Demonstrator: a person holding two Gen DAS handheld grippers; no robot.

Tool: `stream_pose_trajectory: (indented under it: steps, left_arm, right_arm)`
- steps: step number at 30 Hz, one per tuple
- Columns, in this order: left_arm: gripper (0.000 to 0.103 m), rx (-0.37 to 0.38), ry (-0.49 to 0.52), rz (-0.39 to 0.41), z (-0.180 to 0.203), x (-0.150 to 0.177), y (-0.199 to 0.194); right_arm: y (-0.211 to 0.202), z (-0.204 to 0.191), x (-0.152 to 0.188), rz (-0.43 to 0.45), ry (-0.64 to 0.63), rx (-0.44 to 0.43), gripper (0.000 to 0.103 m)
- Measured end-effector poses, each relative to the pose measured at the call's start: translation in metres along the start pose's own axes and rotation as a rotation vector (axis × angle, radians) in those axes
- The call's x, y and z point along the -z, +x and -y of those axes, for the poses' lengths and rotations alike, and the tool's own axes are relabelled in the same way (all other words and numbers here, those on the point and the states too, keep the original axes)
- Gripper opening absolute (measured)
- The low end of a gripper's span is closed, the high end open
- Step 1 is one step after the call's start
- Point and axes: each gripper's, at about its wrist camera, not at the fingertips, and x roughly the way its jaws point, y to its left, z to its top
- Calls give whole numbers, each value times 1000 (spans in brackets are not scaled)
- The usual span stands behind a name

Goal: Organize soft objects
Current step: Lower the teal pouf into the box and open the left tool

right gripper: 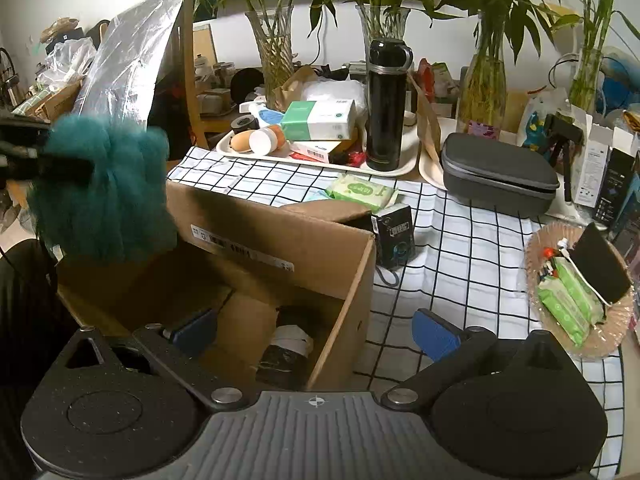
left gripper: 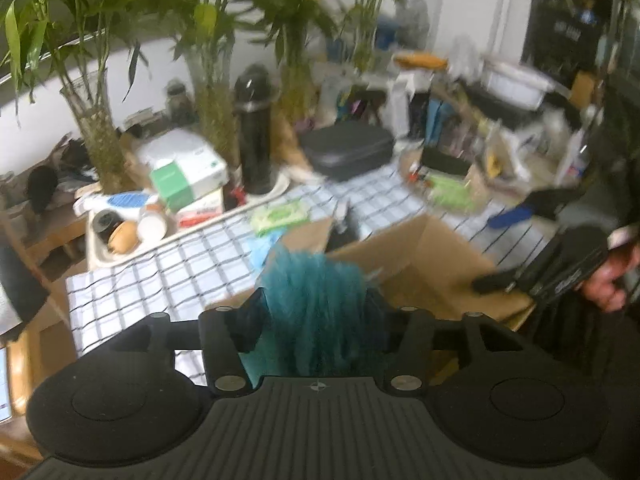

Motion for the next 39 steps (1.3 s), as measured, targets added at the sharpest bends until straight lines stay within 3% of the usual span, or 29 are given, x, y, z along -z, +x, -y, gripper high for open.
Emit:
stream_pose_trajectory:
  steps: [9, 16, 39]
  left_arm:
    - [57, -22, 6, -5, -4, 21, -9]
    - [57, -41, -71, -27, -20, 34, -10]
    - [57, -6, -152, -57, -32, 52, -1]
  right_arm:
    - [0, 1, 3, -5, 0, 8, 103]
    - [2, -1, 3, -11, -6, 11, 103]
    - [5, 2, 1, -16, 4, 21, 103]
